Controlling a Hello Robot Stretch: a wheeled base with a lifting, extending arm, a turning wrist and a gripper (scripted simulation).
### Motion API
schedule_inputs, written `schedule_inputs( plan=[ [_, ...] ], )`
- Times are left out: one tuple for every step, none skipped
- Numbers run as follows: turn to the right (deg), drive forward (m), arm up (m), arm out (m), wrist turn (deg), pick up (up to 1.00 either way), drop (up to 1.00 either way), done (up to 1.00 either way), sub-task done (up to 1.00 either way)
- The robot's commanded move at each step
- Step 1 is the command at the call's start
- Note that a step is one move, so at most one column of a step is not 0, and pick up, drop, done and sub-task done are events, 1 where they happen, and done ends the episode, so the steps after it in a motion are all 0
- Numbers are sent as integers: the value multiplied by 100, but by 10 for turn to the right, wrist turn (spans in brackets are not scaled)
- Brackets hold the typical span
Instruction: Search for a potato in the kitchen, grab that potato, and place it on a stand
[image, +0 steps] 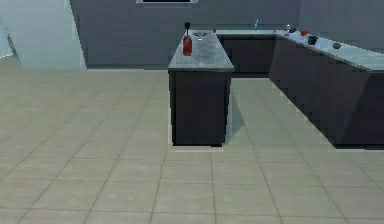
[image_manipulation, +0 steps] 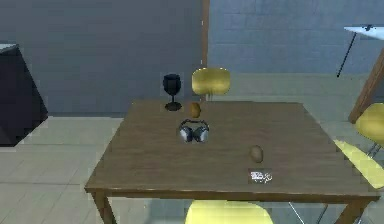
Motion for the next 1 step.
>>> schedule_inputs(
  plan=[
    [390,0,0,0,0,0,0,0,0]
  ],
)
